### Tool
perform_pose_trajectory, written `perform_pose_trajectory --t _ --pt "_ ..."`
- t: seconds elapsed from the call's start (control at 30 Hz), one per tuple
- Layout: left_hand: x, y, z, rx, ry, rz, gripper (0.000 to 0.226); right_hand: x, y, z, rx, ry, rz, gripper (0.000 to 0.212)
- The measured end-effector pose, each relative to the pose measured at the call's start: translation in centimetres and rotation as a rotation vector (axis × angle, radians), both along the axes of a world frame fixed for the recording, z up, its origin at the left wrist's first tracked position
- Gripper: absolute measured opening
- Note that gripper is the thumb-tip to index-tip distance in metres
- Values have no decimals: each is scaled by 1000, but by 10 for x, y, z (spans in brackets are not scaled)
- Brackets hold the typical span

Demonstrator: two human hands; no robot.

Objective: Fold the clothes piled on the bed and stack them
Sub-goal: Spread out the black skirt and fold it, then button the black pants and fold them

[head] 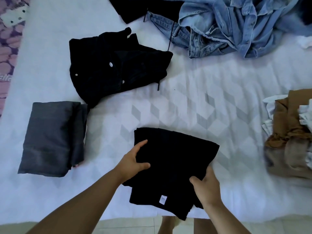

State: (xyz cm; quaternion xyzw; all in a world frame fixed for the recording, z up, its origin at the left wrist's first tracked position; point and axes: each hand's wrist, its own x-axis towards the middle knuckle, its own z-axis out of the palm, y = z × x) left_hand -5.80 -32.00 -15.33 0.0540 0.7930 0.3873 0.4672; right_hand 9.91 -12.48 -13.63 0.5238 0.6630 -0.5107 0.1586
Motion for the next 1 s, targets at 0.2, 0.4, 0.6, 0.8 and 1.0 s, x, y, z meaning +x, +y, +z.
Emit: perform_pose_trajectory --t 0.2,0.4,0.6,0.8,1.0 --pt "7 -1 50 -85 162 167 58 -40 19 45 137 157 187 25" --pt "13 -44 106 -94 307 425 45 -108 3 86 303 247 590 13" --pt "19 -121 134 -137 487 778 46 -200 -76 117 338 479 924 17" --pt "5 -173 142 -137 591 1131 40 -286 -174 133 377 672 1133 33" --pt "-34 -192 124 -33 624 1358 40 -355 -231 123 454 732 1219 34"
